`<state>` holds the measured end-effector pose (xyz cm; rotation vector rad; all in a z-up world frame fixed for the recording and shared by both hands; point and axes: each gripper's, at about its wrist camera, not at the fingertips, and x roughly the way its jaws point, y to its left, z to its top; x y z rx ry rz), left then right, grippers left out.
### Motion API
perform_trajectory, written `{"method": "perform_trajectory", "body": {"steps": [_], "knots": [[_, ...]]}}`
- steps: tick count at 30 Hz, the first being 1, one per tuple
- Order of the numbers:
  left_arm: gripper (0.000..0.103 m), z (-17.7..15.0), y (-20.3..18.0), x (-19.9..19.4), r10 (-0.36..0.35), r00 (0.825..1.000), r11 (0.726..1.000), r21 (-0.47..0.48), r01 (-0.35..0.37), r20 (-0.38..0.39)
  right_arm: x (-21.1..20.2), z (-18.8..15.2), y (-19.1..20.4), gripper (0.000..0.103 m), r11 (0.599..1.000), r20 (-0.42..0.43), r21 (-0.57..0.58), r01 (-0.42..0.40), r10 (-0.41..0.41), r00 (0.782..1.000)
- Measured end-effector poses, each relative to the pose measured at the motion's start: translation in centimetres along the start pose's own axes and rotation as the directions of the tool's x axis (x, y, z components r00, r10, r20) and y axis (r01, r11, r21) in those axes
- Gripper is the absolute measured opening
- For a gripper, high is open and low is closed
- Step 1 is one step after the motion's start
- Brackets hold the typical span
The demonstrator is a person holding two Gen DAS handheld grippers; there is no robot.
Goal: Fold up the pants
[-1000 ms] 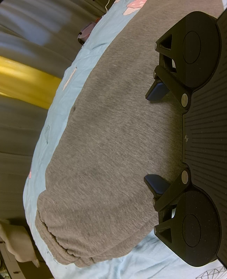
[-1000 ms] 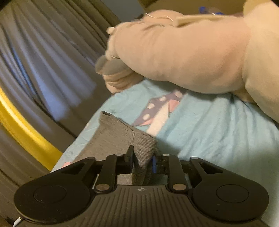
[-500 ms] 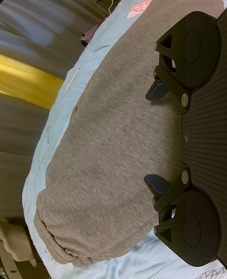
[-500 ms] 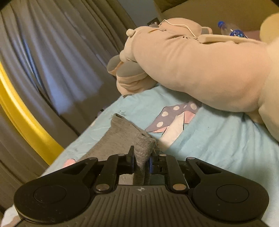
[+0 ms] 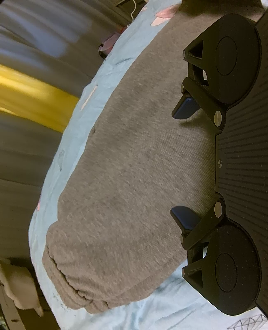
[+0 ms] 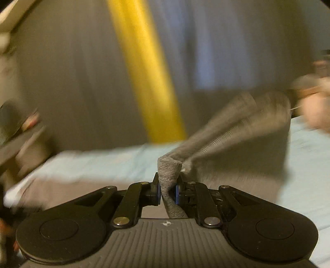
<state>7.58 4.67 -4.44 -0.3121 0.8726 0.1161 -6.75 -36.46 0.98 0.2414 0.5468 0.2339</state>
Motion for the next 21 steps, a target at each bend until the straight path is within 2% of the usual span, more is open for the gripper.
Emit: {"method": "perform_trajectory", "body": {"steps": [2, 3, 4, 5, 6, 7, 8, 9, 10, 11, 12, 13, 15, 17, 18, 20, 21], "knots": [[0.097, -0.1, 0.1, -0.3, -0.004, 1.000, 1.000, 0.004, 0.004, 0.007, 3.2, -2.5, 1.7, 0.013, 1.000, -0.152, -0.010, -0.021, 0.020, 0.988], [0.097, -0.1, 0.1, -0.5, -0.006, 1.000, 1.000, 0.006, 0.006, 0.011, 4.6, -3.7, 2.3, 0.015, 0.999, -0.249, -0.028, -0.021, 0.013, 0.968], [0.097, -0.1, 0.2, -0.6, -0.011, 1.000, 1.000, 0.007, 0.011, 0.013, 5.4, -4.4, 2.7, 0.018, 0.998, -0.308, -0.055, -0.028, 0.010, 0.951], [0.097, -0.1, 0.2, -0.6, -0.017, 1.000, 1.000, 0.008, 0.016, 0.014, 5.3, -4.6, 3.2, 0.024, 0.994, -0.325, -0.095, -0.045, 0.012, 0.946], [0.097, -0.1, 0.2, -0.6, -0.019, 1.000, 1.000, 0.007, 0.019, 0.015, 4.8, -4.1, 3.3, 0.034, 0.993, -0.323, -0.095, -0.065, 0.031, 0.946], [0.097, -0.1, 0.3, -0.7, -0.022, 1.000, 1.000, 0.004, 0.022, 0.017, 4.3, -3.5, 2.8, 0.040, 0.994, -0.316, -0.045, -0.095, 0.076, 0.946], [0.097, 0.0, 0.3, -0.7, -0.028, 0.999, 1.000, 0.000, 0.028, 0.020, 3.5, -2.6, 1.6, 0.049, 0.991, -0.279, 0.047, -0.126, 0.134, 0.951], [0.097, 0.0, 0.3, -0.8, -0.038, 0.999, 0.999, -0.003, 0.038, 0.020, 2.6, -2.2, 0.5, 0.064, 0.984, -0.235, 0.121, -0.127, 0.153, 0.960], [0.097, 0.0, 0.2, -0.9, -0.051, 0.999, 0.999, 0.003, 0.051, 0.018, 1.6, -2.0, -1.0, 0.072, 0.973, -0.182, 0.207, -0.102, 0.140, 0.973], [0.097, 0.0, 0.0, -1.0, -0.071, 0.997, 0.997, 0.018, 0.071, 0.017, 0.9, -2.0, -2.3, 0.085, 0.957, -0.146, 0.282, -0.061, 0.106, 0.984], [0.097, -0.1, -0.4, -1.3, -0.087, 0.996, 0.996, 0.037, 0.087, 0.017, 0.4, -2.2, -3.8, 0.091, 0.937, -0.136, 0.350, -0.013, 0.064, 0.989], [0.096, -0.1, -0.9, -1.7, -0.111, 0.994, 0.992, 0.068, 0.110, 0.020, 0.0, -2.4, -5.5, 0.092, 0.909, -0.158, 0.413, 0.059, 0.007, 0.987], [0.097, -0.3, -2.2, -2.6, -0.179, 0.984, 0.978, 0.116, 0.176, 0.016, -0.5, -3.3, -8.3, 0.092, 0.839, -0.238, 0.500, 0.216, -0.107, 0.965], [0.096, -0.6, -4.0, -3.3, -0.275, 0.961, 0.950, 0.147, 0.276, -0.030, -2.1, -4.0, -10.2, 0.091, 0.762, -0.161, 0.630, 0.154, -0.066, 0.985], [0.096, -1.0, -5.3, -3.5, -0.322, 0.945, 0.932, 0.153, 0.327, -0.058, -2.7, -3.9, -10.6, 0.092, 0.743, -0.135, 0.654, 0.143, -0.072, 0.988], [0.093, -1.7, -8.3, -3.5, -0.395, 0.910, 0.893, 0.181, 0.412, -0.124, -3.9, -3.6, -10.4, 0.094, 0.760, -0.128, 0.615, 0.210, -0.166, 0.978], [0.090, -2.1, -9.7, -3.4, -0.413, 0.898, 0.877, 0.197, 0.437, -0.154, -4.3, -3.4, -9.9, 0.094, 0.778, -0.143, 0.566, 0.272, -0.232, 0.962]]}}
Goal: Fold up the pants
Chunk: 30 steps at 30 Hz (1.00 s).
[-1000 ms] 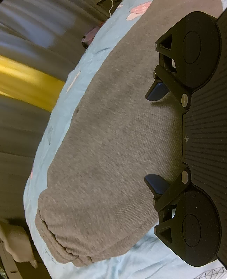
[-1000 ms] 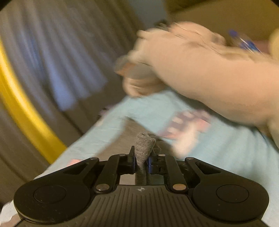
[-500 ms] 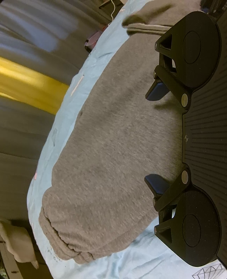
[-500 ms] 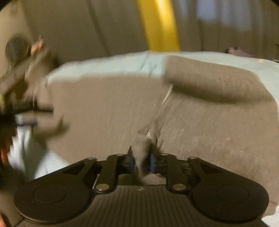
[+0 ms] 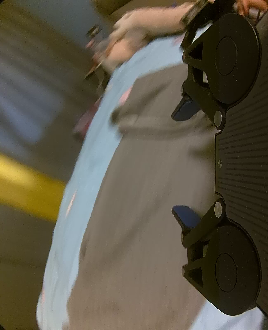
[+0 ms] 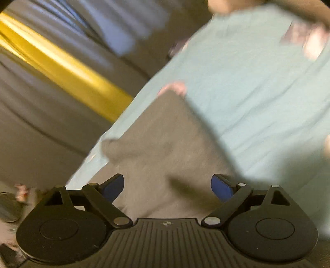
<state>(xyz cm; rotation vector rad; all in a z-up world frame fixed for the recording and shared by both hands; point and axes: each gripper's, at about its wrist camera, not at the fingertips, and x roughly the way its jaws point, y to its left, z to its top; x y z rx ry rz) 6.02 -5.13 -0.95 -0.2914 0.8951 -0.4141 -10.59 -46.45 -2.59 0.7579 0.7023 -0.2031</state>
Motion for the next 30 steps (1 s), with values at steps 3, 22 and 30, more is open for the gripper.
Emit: {"method": "perform_trajectory", "body": {"steps": [3, 22, 30], "knots": [[0.088, 0.1, -3.6, 2.8, -0.058, 0.995, 0.997, 0.048, 0.062, -0.080, -0.5, -0.1, -0.3, 0.094, 0.995, -0.004, -0.070, 0.071, -0.072, 0.997], [0.020, -2.9, -2.5, 3.9, -0.006, 0.992, 0.999, -0.042, 0.000, -0.126, 1.3, -0.3, -3.9, 0.095, 0.982, -0.054, 0.166, -0.093, 0.103, 0.993], [0.078, -0.2, -1.3, 3.6, 0.054, 0.998, 0.996, -0.074, -0.056, -0.027, 0.9, -0.7, -1.6, 0.094, 0.984, -0.030, 0.032, -0.176, 0.177, 0.984]]}}
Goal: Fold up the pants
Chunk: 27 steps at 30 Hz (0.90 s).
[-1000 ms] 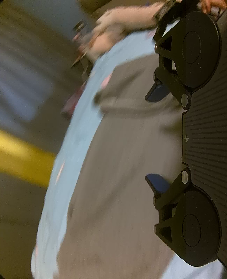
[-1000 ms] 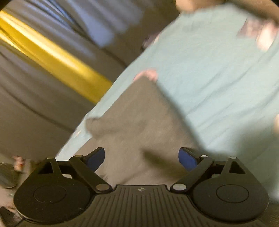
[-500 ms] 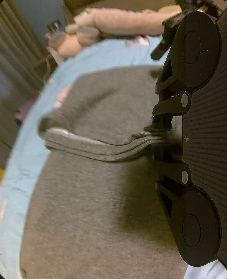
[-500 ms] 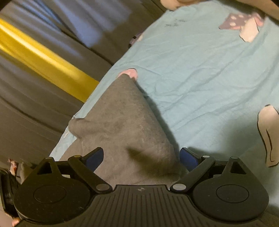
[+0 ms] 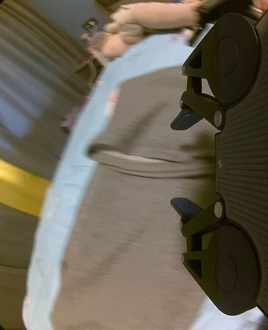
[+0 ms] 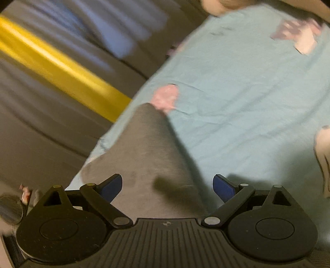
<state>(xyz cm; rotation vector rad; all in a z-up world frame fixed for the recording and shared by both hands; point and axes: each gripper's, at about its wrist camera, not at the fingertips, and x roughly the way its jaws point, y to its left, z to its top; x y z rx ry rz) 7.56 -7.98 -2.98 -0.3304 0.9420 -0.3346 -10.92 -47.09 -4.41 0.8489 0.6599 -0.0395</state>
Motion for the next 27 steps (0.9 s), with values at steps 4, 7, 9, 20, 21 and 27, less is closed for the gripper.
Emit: {"method": "perform_trajectory", "body": {"steps": [4, 7, 9, 20, 21, 27], "knots": [[0.073, 2.5, -1.2, 3.4, 0.049, 0.995, 0.998, 0.052, -0.045, -0.083, 0.6, -0.7, 2.2, 0.054, 0.991, 0.015, -0.133, -0.024, 0.026, 1.000], [0.038, 1.3, -2.1, 6.2, 0.109, 0.977, 0.990, 0.107, -0.090, -0.185, 2.3, -0.9, 2.8, 0.038, 0.981, -0.047, -0.175, 0.086, -0.096, 0.994], [0.034, 0.1, -2.5, 6.2, 0.134, 0.978, 0.983, 0.144, -0.111, -0.158, 2.8, -0.8, 2.6, 0.034, 0.978, -0.075, -0.172, 0.120, -0.134, 0.988], [0.002, -1.2, 2.0, 0.9, 0.192, 0.981, 0.974, 0.129, -0.185, -0.041, 1.1, 0.2, -1.3, 0.050, 0.998, -0.011, 0.058, -0.002, 0.003, 1.000], [0.003, -0.9, 2.4, 0.6, 0.178, 0.983, 0.979, 0.112, -0.173, -0.040, 1.2, 0.1, -1.1, 0.051, 0.999, -0.016, 0.054, -0.003, 0.003, 1.000], [0.083, 0.8, 0.1, 2.4, 0.023, 0.992, 0.999, 0.032, -0.020, -0.124, 1.7, -0.2, 0.5, 0.064, 0.999, -0.027, -0.037, 0.010, -0.011, 1.000]]}}
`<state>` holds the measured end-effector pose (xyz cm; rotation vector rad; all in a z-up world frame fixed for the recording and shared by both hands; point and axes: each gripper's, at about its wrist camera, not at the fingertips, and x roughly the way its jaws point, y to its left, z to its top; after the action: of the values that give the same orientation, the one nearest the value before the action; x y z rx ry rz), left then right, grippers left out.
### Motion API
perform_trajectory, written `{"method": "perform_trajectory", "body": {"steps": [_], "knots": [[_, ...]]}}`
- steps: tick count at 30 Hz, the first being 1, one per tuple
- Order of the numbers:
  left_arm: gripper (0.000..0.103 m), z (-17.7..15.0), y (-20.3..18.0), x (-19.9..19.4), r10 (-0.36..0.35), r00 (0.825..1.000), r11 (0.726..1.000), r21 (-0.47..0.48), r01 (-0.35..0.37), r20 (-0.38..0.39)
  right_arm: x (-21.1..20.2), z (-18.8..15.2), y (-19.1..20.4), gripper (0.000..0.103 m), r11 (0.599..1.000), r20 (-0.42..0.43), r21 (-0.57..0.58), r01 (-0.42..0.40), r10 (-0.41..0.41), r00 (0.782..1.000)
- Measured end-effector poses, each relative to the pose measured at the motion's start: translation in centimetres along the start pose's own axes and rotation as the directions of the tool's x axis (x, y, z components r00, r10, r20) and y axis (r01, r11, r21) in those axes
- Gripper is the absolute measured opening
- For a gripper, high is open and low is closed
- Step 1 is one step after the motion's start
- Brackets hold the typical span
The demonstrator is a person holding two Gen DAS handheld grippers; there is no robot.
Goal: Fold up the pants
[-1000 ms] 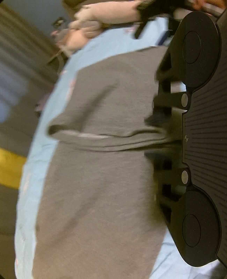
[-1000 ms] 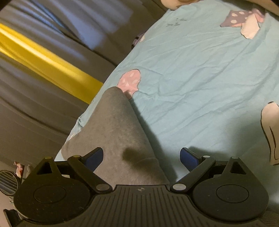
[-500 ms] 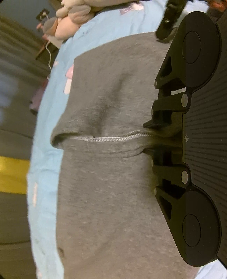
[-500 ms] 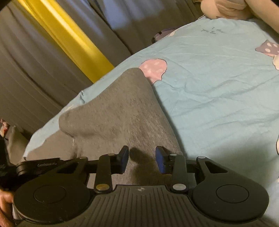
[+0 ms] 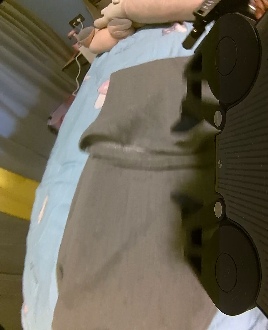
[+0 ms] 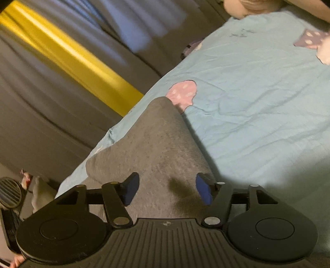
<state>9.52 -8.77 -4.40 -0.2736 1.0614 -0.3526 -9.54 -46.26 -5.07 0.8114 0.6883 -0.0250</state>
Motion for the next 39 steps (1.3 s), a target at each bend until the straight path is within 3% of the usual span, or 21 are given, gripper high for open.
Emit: {"method": "perform_trajectory", "body": {"steps": [5, 6, 7, 8, 10, 11, 12, 15, 16, 17, 18, 20, 23, 28, 31, 33, 35, 37, 38, 39], "knots": [[0.087, 0.7, -1.4, 4.7, 0.051, 0.991, 0.998, -0.017, -0.054, -0.123, 0.0, 0.0, -0.1, 0.067, 1.000, 0.004, 0.002, -0.017, 0.017, 1.000], [0.079, 0.8, -2.0, 5.2, 0.066, 0.992, 0.998, 0.011, -0.065, -0.111, 0.0, 0.0, 0.1, 0.067, 1.000, 0.007, -0.012, -0.008, 0.008, 1.000], [0.042, 0.8, -2.6, 5.1, 0.079, 0.993, 0.996, 0.049, -0.075, -0.089, 0.1, -0.1, 0.6, 0.067, 0.999, 0.005, -0.038, 0.016, -0.016, 1.000], [0.024, 0.7, -3.0, 4.9, 0.069, 0.995, 0.995, 0.074, -0.064, -0.078, 0.4, -0.2, 1.2, 0.066, 0.996, -0.001, -0.076, 0.045, -0.045, 0.999], [0.017, 0.8, -3.0, 4.2, 0.035, 0.997, 0.998, 0.052, -0.032, -0.067, 1.2, -0.8, 2.6, 0.051, 0.978, -0.021, -0.163, 0.126, -0.131, 0.991], [0.017, 0.9, -2.8, 3.7, 0.014, 0.998, 0.999, 0.045, -0.011, -0.057, 1.8, -1.0, 3.1, 0.033, 0.970, -0.043, -0.194, 0.145, -0.157, 0.987], [0.016, 0.9, -2.4, 3.0, -0.007, 0.999, 0.999, 0.037, 0.009, -0.042, 2.3, -1.2, 3.4, 0.024, 0.973, -0.074, -0.196, 0.125, -0.141, 0.987], [0.014, 1.3, -1.0, 0.5, -0.077, 0.997, 0.997, 0.009, 0.077, 0.000, 2.1, -1.5, 2.6, 0.021, 0.991, -0.138, -0.095, -0.094, 0.081, 0.987], [0.014, 1.2, -0.4, -0.1, -0.080, 0.997, 0.997, 0.005, 0.080, 0.015, 1.7, -1.6, 2.6, 0.021, 0.990, -0.118, -0.094, -0.101, 0.090, 0.989], [0.014, 1.2, 0.0, -0.7, -0.077, 0.997, 0.997, 0.005, 0.077, 0.027, 1.2, -1.5, 2.5, 0.024, 0.993, -0.078, -0.103, -0.054, 0.046, 0.996], [0.014, 1.2, 0.5, -1.1, -0.063, 0.997, 0.998, 0.005, 0.063, 0.038, 0.9, -1.3, 2.2, 0.033, 0.996, -0.039, -0.092, 0.005, -0.009, 0.999], [0.014, 1.3, 1.8, -1.2, -0.054, 0.998, 0.998, -0.020, 0.055, 0.031, 0.5, -0.8, 1.1, 0.035, 0.994, 0.022, -0.021, 0.105, -0.104, 0.994], [0.014, 0.9, 2.6, -0.6, -0.059, 0.998, 0.997, -0.045, 0.060, 0.019, 0.7, -0.8, 1.0, 0.037, 0.977, 0.036, -0.002, 0.213, -0.213, 0.976], [0.015, -0.2, 1.6, 0.3, -0.015, 1.000, 1.000, 0.019, 0.014, 0.023, 0.9, -0.7, 2.5, 0.039, 0.993, 0.034, -0.066, 0.099, -0.097, 0.995], [0.017, 0.1, 1.7, 0.8, -0.013, 1.000, 1.000, 0.000, 0.013, 0.012, 2.3, -0.8, 2.3, 0.043, 0.999, -0.067, -0.039, -0.009, 0.007, 0.998], [0.024, 0.2, 2.5, 0.6, -0.009, 1.000, 1.000, -0.028, 0.009, 0.003, 2.9, -1.2, 2.1, 0.042, 0.996, -0.069, -0.055, 0.065, -0.069, 0.995], [0.030, 0.6, 2.8, 0.6, 0.006, 1.000, 0.999, -0.036, -0.005, 0.012, 2.4, -1.2, 2.6, 0.044, 0.979, 0.031, -0.089, 0.182, -0.180, 0.983], [0.041, 1.0, 3.0, 0.3, 0.008, 0.999, 0.999, -0.032, -0.007, 0.042, 1.6, -1.2, 3.0, 0.070, 0.961, 0.107, -0.107, 0.253, -0.242, 0.964], [0.046, 1.3, 3.0, 0.3, 0.000, 0.999, 1.000, -0.027, 0.001, 0.053, 1.3, -1.3, 2.8, 0.079, 0.970, 0.109, -0.089, 0.228, -0.218, 0.970], [0.060, 1.6, 2.8, 0.4, -0.007, 0.998, 1.000, -0.027, 0.009, 0.057, 1.2, -1.3, 2.5, 0.079, 0.979, 0.097, -0.069, 0.190, -0.183, 0.978]]}}
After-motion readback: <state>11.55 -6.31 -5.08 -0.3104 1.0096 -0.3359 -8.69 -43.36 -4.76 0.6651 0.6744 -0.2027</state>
